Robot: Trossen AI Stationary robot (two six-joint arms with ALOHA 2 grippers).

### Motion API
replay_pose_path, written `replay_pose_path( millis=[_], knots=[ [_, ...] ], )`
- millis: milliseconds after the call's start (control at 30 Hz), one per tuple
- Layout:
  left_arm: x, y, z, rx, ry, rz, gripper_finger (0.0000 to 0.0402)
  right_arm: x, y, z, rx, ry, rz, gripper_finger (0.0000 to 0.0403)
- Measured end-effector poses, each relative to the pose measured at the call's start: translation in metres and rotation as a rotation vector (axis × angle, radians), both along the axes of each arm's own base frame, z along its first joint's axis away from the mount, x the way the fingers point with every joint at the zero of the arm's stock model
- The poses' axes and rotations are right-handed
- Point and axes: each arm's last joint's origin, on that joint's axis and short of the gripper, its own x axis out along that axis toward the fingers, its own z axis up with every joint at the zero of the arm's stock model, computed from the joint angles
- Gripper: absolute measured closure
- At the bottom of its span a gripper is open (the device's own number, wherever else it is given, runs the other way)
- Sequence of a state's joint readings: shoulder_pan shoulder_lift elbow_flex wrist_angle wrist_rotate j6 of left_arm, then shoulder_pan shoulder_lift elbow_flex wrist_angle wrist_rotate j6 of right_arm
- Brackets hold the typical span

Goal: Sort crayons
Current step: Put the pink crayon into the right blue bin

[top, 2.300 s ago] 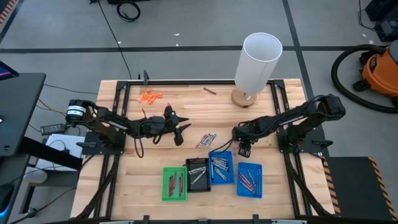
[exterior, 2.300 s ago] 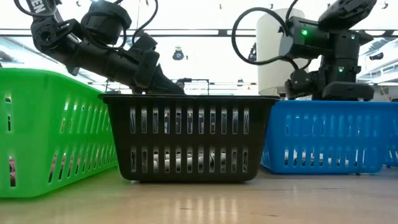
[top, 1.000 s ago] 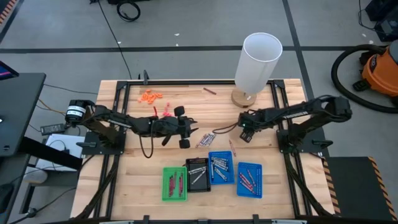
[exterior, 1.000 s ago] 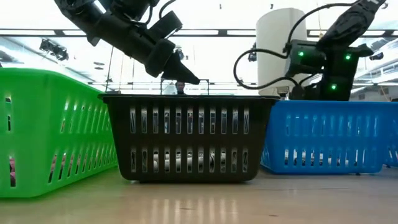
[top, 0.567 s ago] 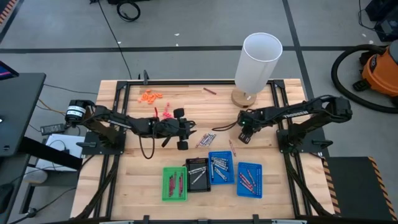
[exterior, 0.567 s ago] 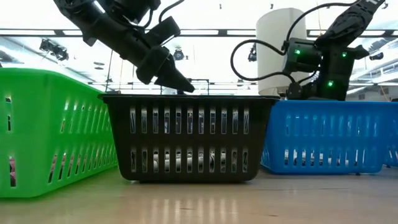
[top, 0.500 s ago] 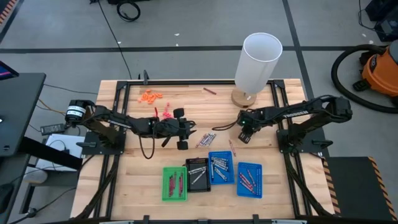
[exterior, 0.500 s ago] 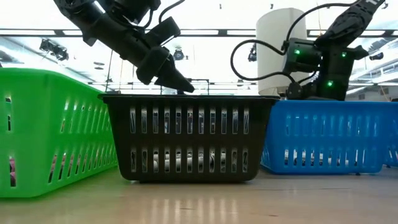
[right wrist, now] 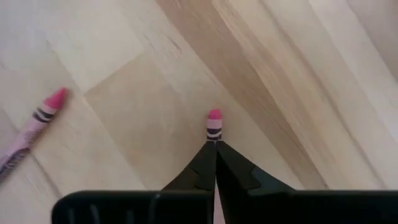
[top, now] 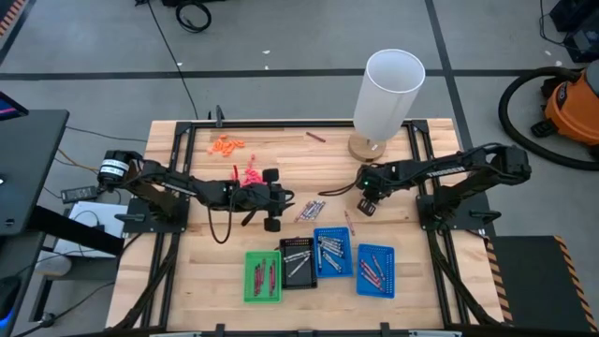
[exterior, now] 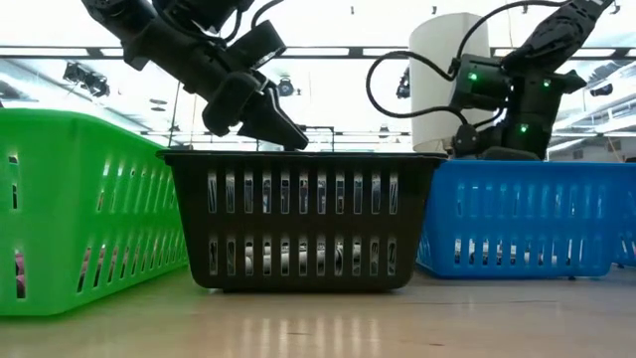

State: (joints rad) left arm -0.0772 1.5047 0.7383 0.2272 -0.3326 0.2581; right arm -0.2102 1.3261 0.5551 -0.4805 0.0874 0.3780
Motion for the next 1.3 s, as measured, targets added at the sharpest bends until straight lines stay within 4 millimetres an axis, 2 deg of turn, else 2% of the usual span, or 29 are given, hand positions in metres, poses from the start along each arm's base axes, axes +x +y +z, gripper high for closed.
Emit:
replay_pose_path(
  millis=[300, 533, 733, 900, 1000, 1133, 1300],
  knots=[
    [0.001, 0.0, -0.001, -0.054, 0.001, -0.053, 0.026, 0.006, 0.002, 0.018, -0.03, -0.089, 0.052, 0.0396],
    [0.005, 0.002, -0.011, -0.087, 0.01, -0.026, 0.026, 0.0, 0.003, 0.026, -0.029, -0.11, 0.052, 0.039],
    [0.009, 0.001, -0.01, -0.054, -0.026, -0.048, 0.026, -0.006, 0.006, 0.021, 0.002, -0.022, 0.014, 0.0338],
    [0.011, 0.003, -0.005, -0.022, -0.072, -0.059, 0.026, -0.002, 0.01, 0.011, 0.028, 0.026, 0.021, 0.0281],
    [0.011, 0.007, -0.007, -0.02, -0.056, -0.047, 0.026, -0.002, 0.013, 0.007, 0.053, 0.055, 0.024, 0.026],
    [0.007, 0.012, -0.015, -0.066, 0.044, -0.098, 0.026, -0.002, 0.016, 0.003, 0.064, 0.097, 0.033, 0.0257],
    [0.004, 0.014, -0.02, -0.218, 0.109, -0.139, 0.026, -0.002, 0.02, -0.004, 0.064, 0.149, 0.036, 0.0276]
  ],
)
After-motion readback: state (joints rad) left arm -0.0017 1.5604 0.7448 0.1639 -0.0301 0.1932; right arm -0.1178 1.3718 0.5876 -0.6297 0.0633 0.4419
